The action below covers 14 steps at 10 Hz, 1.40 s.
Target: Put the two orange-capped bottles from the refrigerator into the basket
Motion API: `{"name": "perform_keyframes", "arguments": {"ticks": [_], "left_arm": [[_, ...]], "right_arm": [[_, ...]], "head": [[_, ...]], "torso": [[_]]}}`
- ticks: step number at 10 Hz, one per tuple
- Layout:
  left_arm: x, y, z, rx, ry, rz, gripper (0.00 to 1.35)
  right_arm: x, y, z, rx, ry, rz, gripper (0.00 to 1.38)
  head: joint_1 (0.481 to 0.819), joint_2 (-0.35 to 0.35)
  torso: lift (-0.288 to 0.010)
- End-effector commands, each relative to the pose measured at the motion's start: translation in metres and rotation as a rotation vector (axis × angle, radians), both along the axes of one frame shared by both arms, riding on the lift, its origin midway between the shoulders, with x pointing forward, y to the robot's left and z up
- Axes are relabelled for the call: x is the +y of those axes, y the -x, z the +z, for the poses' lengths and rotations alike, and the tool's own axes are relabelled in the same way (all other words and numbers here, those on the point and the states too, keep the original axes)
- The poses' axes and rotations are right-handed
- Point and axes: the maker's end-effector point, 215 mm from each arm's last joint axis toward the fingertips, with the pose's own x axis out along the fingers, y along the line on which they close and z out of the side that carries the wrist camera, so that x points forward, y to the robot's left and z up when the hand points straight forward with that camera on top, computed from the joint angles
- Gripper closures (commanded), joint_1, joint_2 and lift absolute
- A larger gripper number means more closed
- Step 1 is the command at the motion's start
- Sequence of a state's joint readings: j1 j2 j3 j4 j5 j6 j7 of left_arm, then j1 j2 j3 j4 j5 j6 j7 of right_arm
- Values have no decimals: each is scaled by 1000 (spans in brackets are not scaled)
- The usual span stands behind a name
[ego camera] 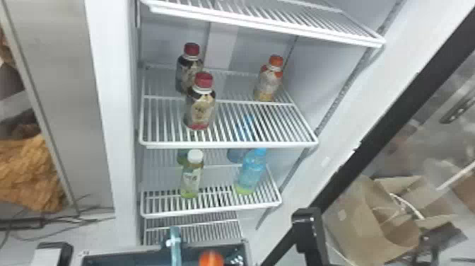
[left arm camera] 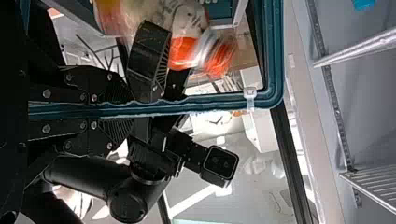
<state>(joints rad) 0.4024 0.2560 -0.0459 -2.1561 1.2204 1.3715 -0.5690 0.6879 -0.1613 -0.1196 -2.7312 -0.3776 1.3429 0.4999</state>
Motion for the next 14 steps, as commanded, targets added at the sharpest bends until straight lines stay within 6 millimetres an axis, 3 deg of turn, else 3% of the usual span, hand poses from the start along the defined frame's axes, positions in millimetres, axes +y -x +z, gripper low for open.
{"name": "perform_keyframes", "arguments": {"ticks": [1,3,6,8,12,14], "left_arm": [[0,0,0,1,1,4,1196],[0,-2,1,0,4,8,1196],[1,-3,1,-2,3,10,1197],[1,-4,1,-2,4,12,1196],[-1,-4,2,-6,7,1,1197],[-2,-4,3,-10,8,-5,1197]], "right_arm": [[-7,-7,-2,-8,15,-12,41],[-22,-32,11,-101,48,-53,94],[-62,-114,70,-481,89,-220,96],[-88,-162,87,-673,77,-343,93],[-133,-237,92,-860,101,-471,65],[-151,-263,103,-921,131,-521,51]], "head": [[695,-350],[695,-350],[695,-350],[695,-350],[695,-350],[695,-350]], "torso": [[-40],[-40],[-40],[-40],[-40],[-40]]}}
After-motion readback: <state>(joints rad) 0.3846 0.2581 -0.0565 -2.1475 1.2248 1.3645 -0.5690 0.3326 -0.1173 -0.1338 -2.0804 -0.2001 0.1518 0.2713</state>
